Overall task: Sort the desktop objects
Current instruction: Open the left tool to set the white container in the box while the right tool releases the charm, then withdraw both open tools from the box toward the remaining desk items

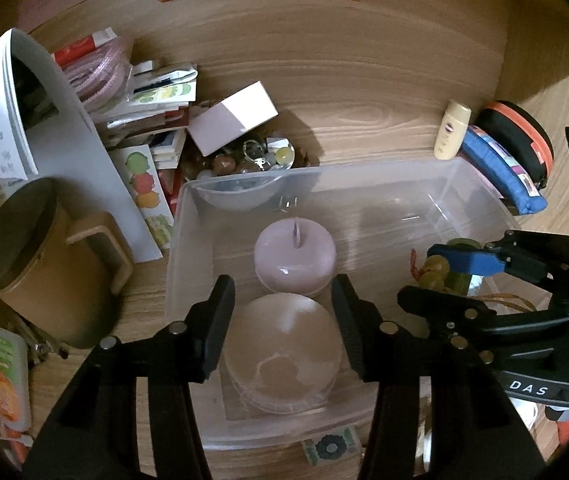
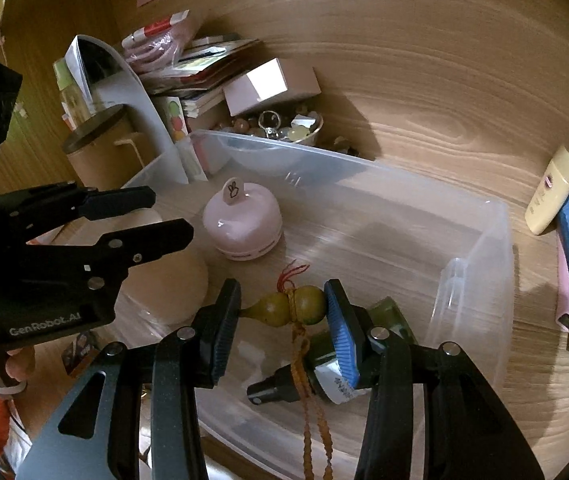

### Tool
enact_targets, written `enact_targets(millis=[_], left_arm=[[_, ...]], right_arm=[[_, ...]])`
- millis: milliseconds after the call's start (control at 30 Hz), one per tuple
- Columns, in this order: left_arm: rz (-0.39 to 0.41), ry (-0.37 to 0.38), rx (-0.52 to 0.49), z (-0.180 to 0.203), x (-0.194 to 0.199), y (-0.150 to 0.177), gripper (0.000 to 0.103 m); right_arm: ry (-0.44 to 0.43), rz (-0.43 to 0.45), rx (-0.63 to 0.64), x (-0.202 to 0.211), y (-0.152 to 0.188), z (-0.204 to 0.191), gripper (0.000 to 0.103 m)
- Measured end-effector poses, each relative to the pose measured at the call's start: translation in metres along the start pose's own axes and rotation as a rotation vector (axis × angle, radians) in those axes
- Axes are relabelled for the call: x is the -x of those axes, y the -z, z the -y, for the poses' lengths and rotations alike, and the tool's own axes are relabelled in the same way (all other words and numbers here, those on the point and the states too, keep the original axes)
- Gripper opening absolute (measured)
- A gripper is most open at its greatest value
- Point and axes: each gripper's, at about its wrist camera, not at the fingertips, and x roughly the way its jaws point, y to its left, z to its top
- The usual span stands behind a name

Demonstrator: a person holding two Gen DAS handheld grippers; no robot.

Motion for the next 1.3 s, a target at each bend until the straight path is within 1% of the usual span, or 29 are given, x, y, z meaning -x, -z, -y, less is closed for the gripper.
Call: enact_targets(millis=[233,300,400,567,633,667,700,800,900,1000,1100,1133,1200,1267,1300], left_arm=[[-0.002,0.004,0.012,-0.002,0.001,0.008,0.054],[-0.002,0.022,0.023,-0.003,0.001,0.010,0.058],[0.004,0.025,0.027,-0.002,0.004,0.011,0.061],[0.025,0.025,0.021,-0.001,0.008,0.010,0.063],[0.037,0.009,0.012,0.001,0.009,0.010,0.066],[0.043,0.000,0.009,0.001,0.011,0.011,0.071],[0.048,-0.004,0.008,0.001,0.011,0.011,0.073],[0.063,-0.020,0.001,0.001,0.014,0.012,0.074],[0.064,-0.041,0.003,0.000,0.016,0.014,0.077],[0.057,-0.025,0.007,-0.002,0.019,0.015,0.078],[0.066,-0.030,0.003,0.000,0.026,0.019,0.079],[0.072,-0.038,0.000,0.000,0.029,0.019,0.081],[0.086,-0.055,-0.005,0.001,0.036,0.021,0.089],[0.102,-0.060,-0.006,0.001,0.044,0.023,0.093],[0.108,-0.060,-0.007,0.001,0.047,0.024,0.093]], right_arm=[[0.022,0.029,0.033,0.005,0.000,-0.004,0.040],[0.032,0.037,0.038,0.007,0.000,-0.004,0.045],[0.049,0.058,0.043,0.012,0.000,-0.004,0.052],[0.073,0.087,0.050,0.019,-0.001,-0.003,0.057],[0.083,0.092,0.050,0.020,0.000,-0.002,0.060],[0.088,0.094,0.050,0.020,0.000,-0.002,0.061],[0.091,0.096,0.049,0.020,-0.001,-0.002,0.064],[0.098,0.103,0.048,0.021,0.000,-0.001,0.067],[0.097,0.105,0.046,0.021,-0.001,0.000,0.071],[0.081,0.104,0.049,0.023,-0.001,0.000,0.074],[0.054,0.117,0.056,0.028,-0.001,-0.002,0.077],[0.053,0.122,0.059,0.030,-0.001,-0.003,0.079],[0.045,0.133,0.066,0.034,-0.002,-0.004,0.080],[0.042,0.136,0.071,0.038,-0.002,-0.006,0.081],[0.046,0.137,0.077,0.041,-0.001,-0.007,0.081]])
